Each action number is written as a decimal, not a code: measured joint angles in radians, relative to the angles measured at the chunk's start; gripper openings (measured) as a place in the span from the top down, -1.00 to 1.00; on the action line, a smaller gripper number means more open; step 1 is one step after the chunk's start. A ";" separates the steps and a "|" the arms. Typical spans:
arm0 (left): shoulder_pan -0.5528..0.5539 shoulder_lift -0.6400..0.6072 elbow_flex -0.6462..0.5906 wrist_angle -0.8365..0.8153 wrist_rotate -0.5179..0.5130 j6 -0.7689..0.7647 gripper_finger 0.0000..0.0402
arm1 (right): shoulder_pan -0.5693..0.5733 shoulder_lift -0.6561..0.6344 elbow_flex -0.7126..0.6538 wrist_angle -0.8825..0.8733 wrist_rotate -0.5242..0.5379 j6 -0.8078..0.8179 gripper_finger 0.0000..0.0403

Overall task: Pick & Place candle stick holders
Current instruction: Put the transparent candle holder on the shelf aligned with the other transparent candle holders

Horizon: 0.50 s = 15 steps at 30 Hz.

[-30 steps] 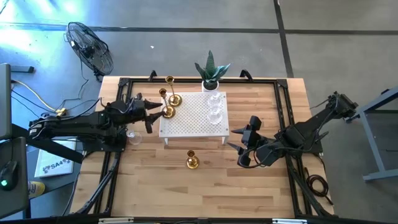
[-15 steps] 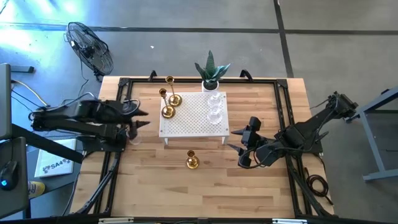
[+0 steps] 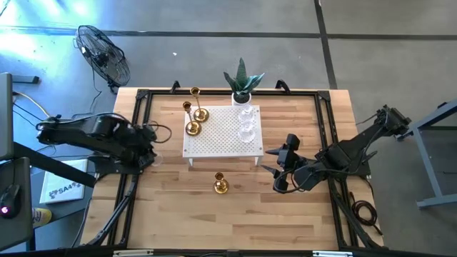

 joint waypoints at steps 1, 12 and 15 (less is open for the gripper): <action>0.000 0.023 -0.004 -0.019 -0.002 -0.021 0.07 | 0.000 0.000 0.000 0.000 0.000 0.000 -0.11; 0.000 0.364 -0.007 -0.096 0.038 -0.073 0.07 | 0.000 0.000 0.000 0.004 0.031 -0.026 -0.12; 0.000 0.433 -0.007 -0.097 0.054 -0.049 0.07 | 0.000 0.000 0.000 0.004 0.032 -0.026 -0.11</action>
